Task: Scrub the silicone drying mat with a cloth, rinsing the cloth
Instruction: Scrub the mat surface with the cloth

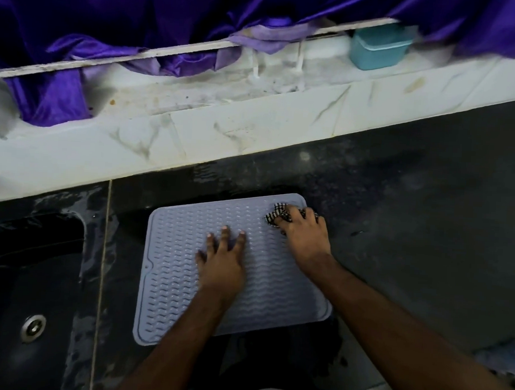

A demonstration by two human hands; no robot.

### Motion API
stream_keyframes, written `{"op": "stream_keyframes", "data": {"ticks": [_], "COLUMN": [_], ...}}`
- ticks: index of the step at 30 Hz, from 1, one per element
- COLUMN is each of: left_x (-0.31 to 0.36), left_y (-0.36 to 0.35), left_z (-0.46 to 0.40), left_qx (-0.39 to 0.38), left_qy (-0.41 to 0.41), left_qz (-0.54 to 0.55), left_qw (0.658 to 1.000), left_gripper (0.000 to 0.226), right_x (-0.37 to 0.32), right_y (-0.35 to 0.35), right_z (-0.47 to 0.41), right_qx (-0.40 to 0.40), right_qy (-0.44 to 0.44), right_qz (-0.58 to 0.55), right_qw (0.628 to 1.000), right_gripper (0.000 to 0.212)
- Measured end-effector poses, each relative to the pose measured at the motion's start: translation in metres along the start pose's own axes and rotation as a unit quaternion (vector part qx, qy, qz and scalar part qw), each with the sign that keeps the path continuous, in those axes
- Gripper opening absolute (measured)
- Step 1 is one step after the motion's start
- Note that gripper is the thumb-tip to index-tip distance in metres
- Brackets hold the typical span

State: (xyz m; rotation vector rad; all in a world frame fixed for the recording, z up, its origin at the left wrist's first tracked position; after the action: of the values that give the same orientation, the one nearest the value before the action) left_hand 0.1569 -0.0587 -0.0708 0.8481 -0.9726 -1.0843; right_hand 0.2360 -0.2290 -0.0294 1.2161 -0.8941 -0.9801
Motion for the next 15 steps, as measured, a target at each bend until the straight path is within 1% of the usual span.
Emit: {"op": "stream_keyframes", "data": {"ticks": [1, 2, 4, 6, 9, 12, 15], "left_x": [0.003, 0.003, 0.005, 0.007, 0.007, -0.002, -0.016], "left_y": [-0.003, -0.005, -0.006, -0.007, -0.010, -0.011, -0.011], "left_z": [0.000, 0.000, 0.002, 0.003, 0.004, 0.008, 0.012], "left_qx": [-0.005, -0.004, -0.003, 0.004, 0.015, 0.035, 0.037], "left_qy": [0.011, 0.024, 0.038, 0.046, 0.052, 0.062, 0.080], "left_qz": [0.003, 0.006, -0.007, -0.022, -0.018, -0.012, 0.011], "left_qw": [1.000, 1.000, 0.999, 0.999, 0.998, 0.997, 0.996], "left_gripper": [0.067, 0.071, 0.087, 0.095, 0.098, 0.097, 0.095], "right_x": [0.003, 0.006, 0.014, 0.027, 0.040, 0.041, 0.032], "right_y": [0.000, 0.000, -0.001, -0.001, -0.003, -0.011, -0.020], "right_z": [0.000, -0.001, 0.000, 0.002, 0.004, 0.003, 0.004], "right_qx": [0.001, 0.001, 0.001, 0.001, -0.006, -0.031, -0.049], "right_qy": [0.002, 0.004, 0.004, -0.009, -0.032, -0.052, -0.038], "right_qz": [-0.002, -0.001, 0.009, 0.014, 0.018, -0.026, -0.059], "right_qw": [1.000, 1.000, 1.000, 1.000, 0.999, 0.998, 0.996], "right_gripper": [0.042, 0.042, 0.040, 0.039, 0.037, 0.039, 0.045]}}
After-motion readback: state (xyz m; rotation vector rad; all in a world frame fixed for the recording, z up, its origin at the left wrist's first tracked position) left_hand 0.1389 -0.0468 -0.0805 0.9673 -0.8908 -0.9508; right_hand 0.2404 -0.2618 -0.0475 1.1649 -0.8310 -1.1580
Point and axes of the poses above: each hand's wrist, its own z-axis away from the middle knuckle, its own y-axis out of the back of the hand, x = y × z, the point moved 9 cm from there along -z, towards the middle knuckle, and after that the axes turned 1 degree about z, right-handed, at the moved point
